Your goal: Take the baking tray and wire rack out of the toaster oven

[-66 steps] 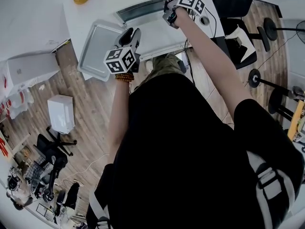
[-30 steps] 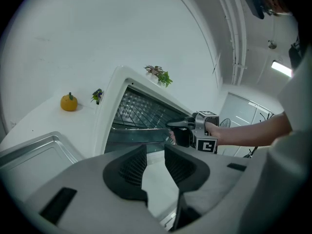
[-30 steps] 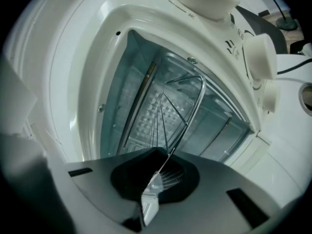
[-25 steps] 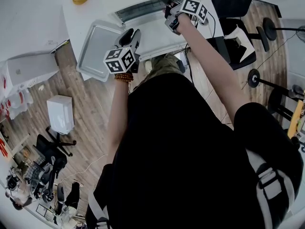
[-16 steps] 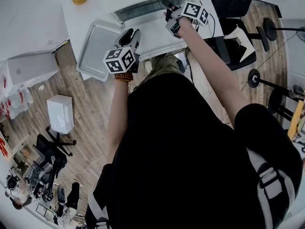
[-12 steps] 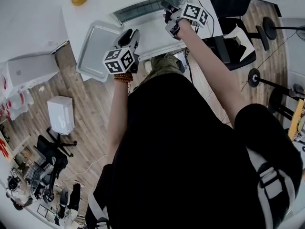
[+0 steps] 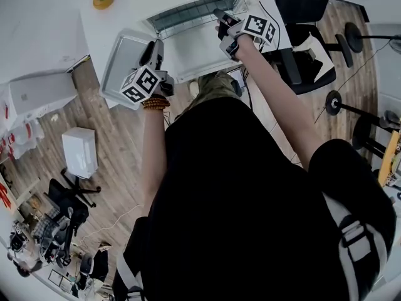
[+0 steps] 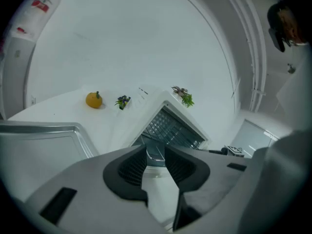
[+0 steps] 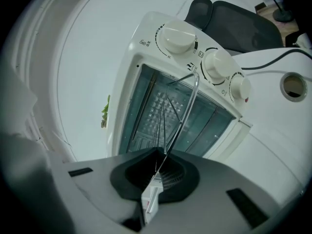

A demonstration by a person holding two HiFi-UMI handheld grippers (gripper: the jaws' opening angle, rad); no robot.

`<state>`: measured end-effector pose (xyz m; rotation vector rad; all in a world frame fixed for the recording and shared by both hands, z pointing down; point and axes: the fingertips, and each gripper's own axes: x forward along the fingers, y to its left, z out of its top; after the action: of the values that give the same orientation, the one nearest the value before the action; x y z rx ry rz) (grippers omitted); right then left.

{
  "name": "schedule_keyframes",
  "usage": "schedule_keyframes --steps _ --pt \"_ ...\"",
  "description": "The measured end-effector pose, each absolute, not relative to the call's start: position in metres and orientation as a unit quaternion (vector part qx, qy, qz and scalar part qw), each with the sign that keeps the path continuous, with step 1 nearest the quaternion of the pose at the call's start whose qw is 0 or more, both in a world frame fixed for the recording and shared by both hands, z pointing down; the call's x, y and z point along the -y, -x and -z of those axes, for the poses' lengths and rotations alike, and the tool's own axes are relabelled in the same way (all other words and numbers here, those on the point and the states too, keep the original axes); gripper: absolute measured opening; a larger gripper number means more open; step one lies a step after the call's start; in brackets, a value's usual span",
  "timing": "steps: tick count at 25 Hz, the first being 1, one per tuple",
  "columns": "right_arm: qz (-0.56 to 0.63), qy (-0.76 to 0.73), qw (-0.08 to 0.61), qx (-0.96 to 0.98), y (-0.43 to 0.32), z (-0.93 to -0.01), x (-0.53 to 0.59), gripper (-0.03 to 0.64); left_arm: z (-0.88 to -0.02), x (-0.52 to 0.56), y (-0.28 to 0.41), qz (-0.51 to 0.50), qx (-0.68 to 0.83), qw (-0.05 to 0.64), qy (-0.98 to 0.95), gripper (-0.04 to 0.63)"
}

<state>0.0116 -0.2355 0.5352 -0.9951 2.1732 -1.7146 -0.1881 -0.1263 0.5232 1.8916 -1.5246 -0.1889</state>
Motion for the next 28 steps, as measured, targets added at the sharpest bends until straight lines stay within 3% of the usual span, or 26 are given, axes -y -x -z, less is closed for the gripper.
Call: schedule_keyframes --steps 10,28 --pt "0.582 0.325 0.101 -0.739 -0.019 -0.530 0.212 0.028 -0.527 0.119 0.203 0.091 0.599 0.360 -0.710 0.130" --pt "0.592 0.287 0.090 -0.748 -0.038 -0.525 0.158 0.028 -0.551 0.119 0.170 0.123 0.508 0.443 -0.728 0.130"
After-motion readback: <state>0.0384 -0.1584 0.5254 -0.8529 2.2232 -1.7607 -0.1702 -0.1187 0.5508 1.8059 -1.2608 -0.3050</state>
